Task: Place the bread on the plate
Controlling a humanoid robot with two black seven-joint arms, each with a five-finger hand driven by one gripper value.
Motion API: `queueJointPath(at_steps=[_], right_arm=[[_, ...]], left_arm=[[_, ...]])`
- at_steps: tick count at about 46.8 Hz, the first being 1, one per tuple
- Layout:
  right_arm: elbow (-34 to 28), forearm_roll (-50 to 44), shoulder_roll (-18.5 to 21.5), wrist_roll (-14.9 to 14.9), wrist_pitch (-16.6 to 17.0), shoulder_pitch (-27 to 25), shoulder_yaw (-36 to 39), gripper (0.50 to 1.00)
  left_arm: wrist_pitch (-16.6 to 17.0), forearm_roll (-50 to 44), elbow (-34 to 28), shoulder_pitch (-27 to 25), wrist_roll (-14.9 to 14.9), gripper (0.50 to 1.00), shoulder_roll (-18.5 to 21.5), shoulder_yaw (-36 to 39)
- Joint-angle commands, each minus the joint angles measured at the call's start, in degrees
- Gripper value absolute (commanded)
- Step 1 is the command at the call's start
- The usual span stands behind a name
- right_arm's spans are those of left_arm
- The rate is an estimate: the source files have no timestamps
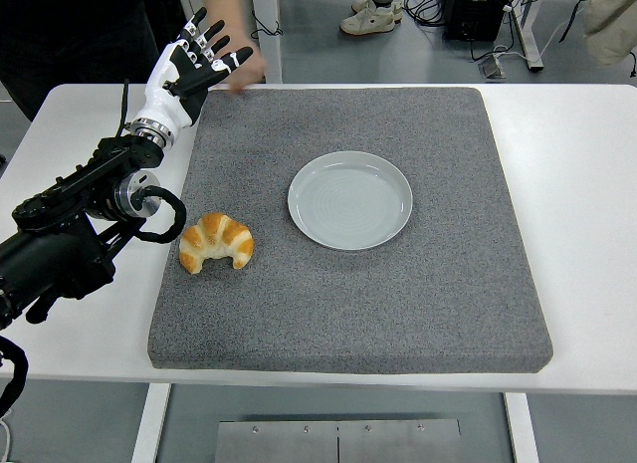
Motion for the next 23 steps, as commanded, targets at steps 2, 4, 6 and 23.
queueJointPath(at_steps=[2,4,6,23], right_arm=[[0.00,0.00,0.00,0.00,-0.01,0.00,0.00,1.000],[0.00,0.00,0.00,0.00,-0.01,0.00,0.00,1.000],[0.00,0.00,0.00,0.00,-0.01,0.00,0.00,1.000],[0.00,0.00,0.00,0.00,-0.01,0.00,0.00,1.000]], left_arm=[[0.08,0.00,0.00,0.11,-0.06,0.958,0.00,-0.01],[0.08,0.09,0.00,0.20,-0.06,0.958,0.00,-0.01],[0.08,0.09,0.00,0.20,0.03,0.958,0.00,-0.01],[-0.01,0.09,0.00,0.29,-0.06,0.958,-0.97,-0.27]])
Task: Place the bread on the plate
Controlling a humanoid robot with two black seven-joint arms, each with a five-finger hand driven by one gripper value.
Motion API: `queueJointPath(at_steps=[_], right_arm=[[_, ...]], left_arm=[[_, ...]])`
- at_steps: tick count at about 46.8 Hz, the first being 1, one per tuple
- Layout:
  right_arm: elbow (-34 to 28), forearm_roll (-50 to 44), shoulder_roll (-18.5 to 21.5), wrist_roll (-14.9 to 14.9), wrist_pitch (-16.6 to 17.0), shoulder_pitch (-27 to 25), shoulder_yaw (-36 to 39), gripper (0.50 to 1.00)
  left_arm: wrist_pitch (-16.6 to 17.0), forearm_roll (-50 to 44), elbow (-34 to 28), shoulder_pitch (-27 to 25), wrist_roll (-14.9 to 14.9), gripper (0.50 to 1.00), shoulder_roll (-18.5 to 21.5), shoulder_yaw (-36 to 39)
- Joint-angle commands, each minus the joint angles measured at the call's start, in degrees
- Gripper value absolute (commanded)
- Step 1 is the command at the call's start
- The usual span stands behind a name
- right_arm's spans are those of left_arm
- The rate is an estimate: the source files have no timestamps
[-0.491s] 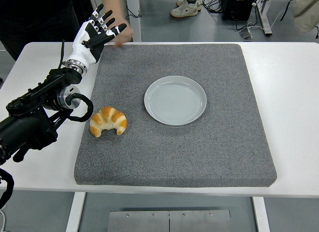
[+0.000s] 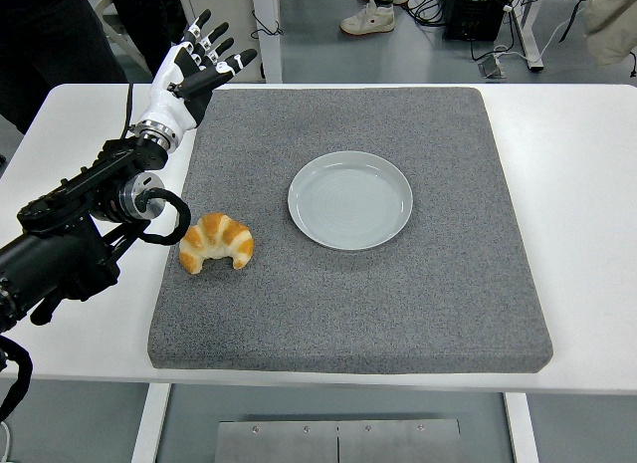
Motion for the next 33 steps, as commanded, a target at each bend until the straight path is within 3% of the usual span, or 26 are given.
queueJointPath(at_steps=[1,24,33], right_arm=[[0.00,0.00,0.00,0.00,-0.01,0.01,0.01,1.000],[0.00,0.00,0.00,0.00,-0.01,0.01,0.01,1.000],[0.00,0.00,0.00,0.00,-0.01,0.01,0.01,1.000]], left_arm=[[0.00,0.00,0.00,0.11,-0.07,0.958,-0.18,-0.15],[0.09,-0.97,0.00,-0.33,0.46,0.957,-0.09,-1.11],[3.07,-0.88,-0.09,-1.82,2.48,0.955,-0.97,-1.29]])
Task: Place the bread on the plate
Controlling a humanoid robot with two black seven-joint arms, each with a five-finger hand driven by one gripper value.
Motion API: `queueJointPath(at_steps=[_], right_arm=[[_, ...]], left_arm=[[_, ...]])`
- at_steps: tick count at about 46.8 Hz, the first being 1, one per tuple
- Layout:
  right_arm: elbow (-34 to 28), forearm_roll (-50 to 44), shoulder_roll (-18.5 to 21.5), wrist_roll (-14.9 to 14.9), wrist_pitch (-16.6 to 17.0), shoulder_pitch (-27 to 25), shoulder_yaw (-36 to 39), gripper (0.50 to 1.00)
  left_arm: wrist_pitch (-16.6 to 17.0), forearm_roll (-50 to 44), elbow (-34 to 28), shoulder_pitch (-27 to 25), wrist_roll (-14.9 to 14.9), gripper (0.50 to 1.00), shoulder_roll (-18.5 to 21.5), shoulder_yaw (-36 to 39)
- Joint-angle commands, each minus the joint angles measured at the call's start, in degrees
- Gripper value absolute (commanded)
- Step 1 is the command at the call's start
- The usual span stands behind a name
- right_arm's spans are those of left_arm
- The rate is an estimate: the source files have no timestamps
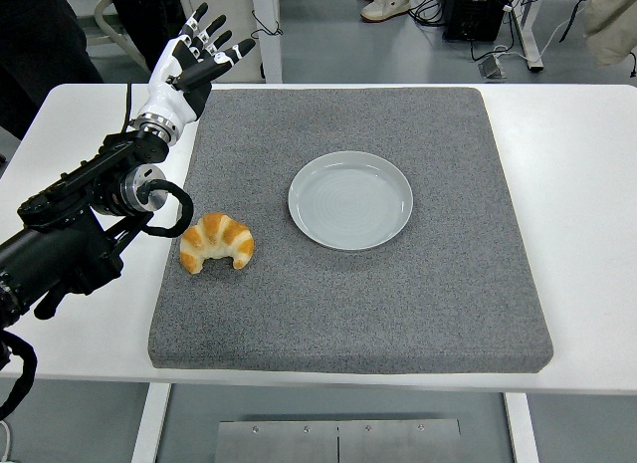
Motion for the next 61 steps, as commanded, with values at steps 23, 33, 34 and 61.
queueJointPath(at_steps=[23,33,34,61], right_arm=[[0.00,0.00,0.00,0.00,-0.01,0.00,0.00,1.000],[0.01,0.00,0.00,0.00,0.00,0.00,0.00,1.000],[0.00,0.00,0.00,0.00,-0.09,0.00,0.00,1.000],[0.01,0.00,0.00,0.00,0.00,0.08,-0.09,1.000]], left_arm=[[4.10,0.18,-11.24,-6.31,9.16,0.951,6.81,7.82],[5.25,0.18,-22.57,-13.16,11.70,0.948,15.77,21.00],[5.25,0.18,-23.63,-14.12,12.58,0.948,16.82,22.41],[3.66,14.14,-43.23,-36.99,17.60,0.945,31.42,55.90]])
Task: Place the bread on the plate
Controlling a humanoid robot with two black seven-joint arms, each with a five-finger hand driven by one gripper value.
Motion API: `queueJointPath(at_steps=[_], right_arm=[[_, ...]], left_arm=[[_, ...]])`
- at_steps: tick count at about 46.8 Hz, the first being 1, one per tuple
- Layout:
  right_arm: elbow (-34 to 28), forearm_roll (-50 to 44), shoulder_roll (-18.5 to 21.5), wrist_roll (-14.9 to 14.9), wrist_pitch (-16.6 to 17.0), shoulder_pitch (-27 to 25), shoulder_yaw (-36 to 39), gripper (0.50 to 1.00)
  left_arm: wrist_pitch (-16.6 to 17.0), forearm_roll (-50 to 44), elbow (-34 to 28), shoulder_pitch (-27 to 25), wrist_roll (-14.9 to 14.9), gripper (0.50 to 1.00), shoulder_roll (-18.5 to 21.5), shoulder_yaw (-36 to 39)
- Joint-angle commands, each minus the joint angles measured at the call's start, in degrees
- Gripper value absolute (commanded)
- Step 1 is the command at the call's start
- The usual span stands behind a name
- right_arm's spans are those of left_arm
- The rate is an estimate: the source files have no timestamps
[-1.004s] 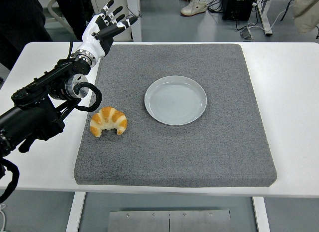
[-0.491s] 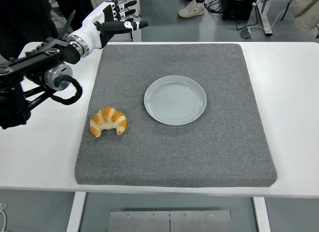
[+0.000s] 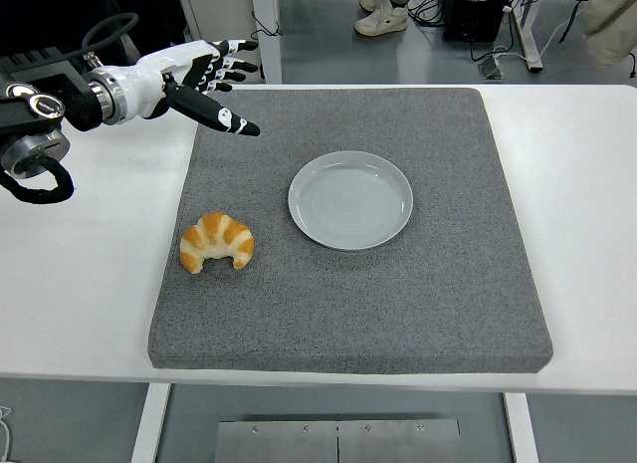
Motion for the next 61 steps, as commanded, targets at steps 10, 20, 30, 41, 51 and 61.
queueJointPath(at_steps=[10,20,30,41,51,61], right_arm=[[0.01,0.00,0.00,0.00,-0.01,0.08,0.02,1.000],[0.01,0.00,0.00,0.00,-0.01,0.52,0.02,1.000],[-0.08,0.00,0.00,0.00,-0.01,0.52,0.02,1.000],[-0.08,0.00,0.00,0.00,-0.10,0.52,-0.07,1.000],[-0.08,0.00,0.00,0.00,-0.01,0.52,-0.07,1.000],[-0.08,0.00,0.00,0.00,-0.01,0.52,-0.07,1.000]], left_arm=[[-2.72,16.95,-7.05,-0.11,-0.20,0.945,6.80,1.24],[-3.51,23.37,-8.19,3.13,-2.57,0.943,10.06,1.07],[-1.49,28.74,-8.11,13.41,-9.08,0.936,10.85,-5.96],[1.23,36.20,-7.14,19.75,-10.48,0.921,10.94,-8.52],[3.69,38.85,-4.42,23.00,-12.86,0.921,9.97,-8.78],[6.77,39.29,-0.90,26.25,-16.29,0.921,7.86,-8.69]])
